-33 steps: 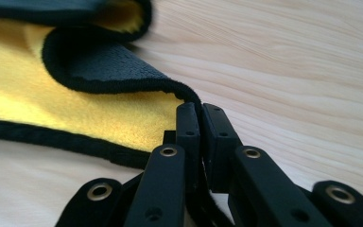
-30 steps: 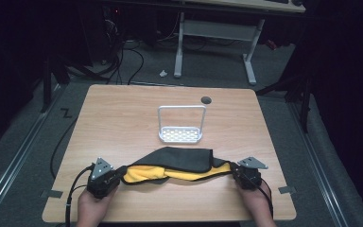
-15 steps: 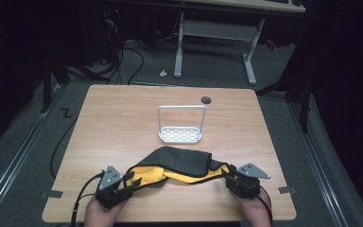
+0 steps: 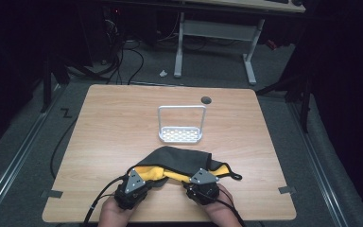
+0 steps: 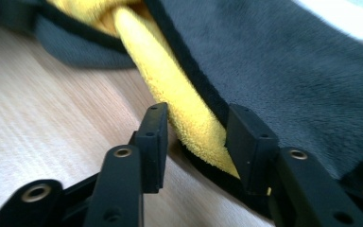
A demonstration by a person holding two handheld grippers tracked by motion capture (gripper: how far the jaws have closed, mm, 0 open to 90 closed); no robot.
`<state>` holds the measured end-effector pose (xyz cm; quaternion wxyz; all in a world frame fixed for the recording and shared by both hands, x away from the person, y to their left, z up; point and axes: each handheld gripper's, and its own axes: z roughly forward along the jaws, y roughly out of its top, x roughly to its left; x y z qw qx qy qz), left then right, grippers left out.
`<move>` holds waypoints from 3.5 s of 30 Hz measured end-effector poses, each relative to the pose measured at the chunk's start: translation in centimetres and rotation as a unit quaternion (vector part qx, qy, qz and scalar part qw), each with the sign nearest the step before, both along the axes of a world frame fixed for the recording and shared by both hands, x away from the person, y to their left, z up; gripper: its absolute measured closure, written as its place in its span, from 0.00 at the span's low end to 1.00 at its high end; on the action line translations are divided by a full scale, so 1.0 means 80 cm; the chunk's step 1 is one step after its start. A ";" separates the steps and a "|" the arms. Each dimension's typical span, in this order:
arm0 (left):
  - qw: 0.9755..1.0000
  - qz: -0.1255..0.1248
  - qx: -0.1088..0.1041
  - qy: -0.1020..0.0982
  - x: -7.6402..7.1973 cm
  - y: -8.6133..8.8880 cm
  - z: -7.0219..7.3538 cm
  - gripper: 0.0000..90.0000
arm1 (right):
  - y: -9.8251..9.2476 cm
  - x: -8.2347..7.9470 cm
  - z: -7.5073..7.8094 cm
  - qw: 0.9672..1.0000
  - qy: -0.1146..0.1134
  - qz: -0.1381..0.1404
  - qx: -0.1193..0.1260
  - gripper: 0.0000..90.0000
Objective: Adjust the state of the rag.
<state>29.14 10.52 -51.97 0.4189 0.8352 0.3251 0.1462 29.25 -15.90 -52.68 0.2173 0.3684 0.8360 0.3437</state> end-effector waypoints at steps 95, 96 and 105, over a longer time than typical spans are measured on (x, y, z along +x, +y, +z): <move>0.994 0.065 -0.029 0.085 0.021 0.054 -0.013 0.85 | -0.099 0.005 0.005 0.991 0.007 -0.136 -0.011 0.96; 0.994 0.065 -0.030 0.088 0.018 0.059 -0.013 0.85 | -0.100 0.000 0.002 0.991 0.010 -0.134 -0.006 0.96; 0.990 0.088 -0.042 0.107 0.008 0.097 -0.012 0.88 | -0.088 -0.046 0.017 0.994 -0.001 -0.109 0.011 0.94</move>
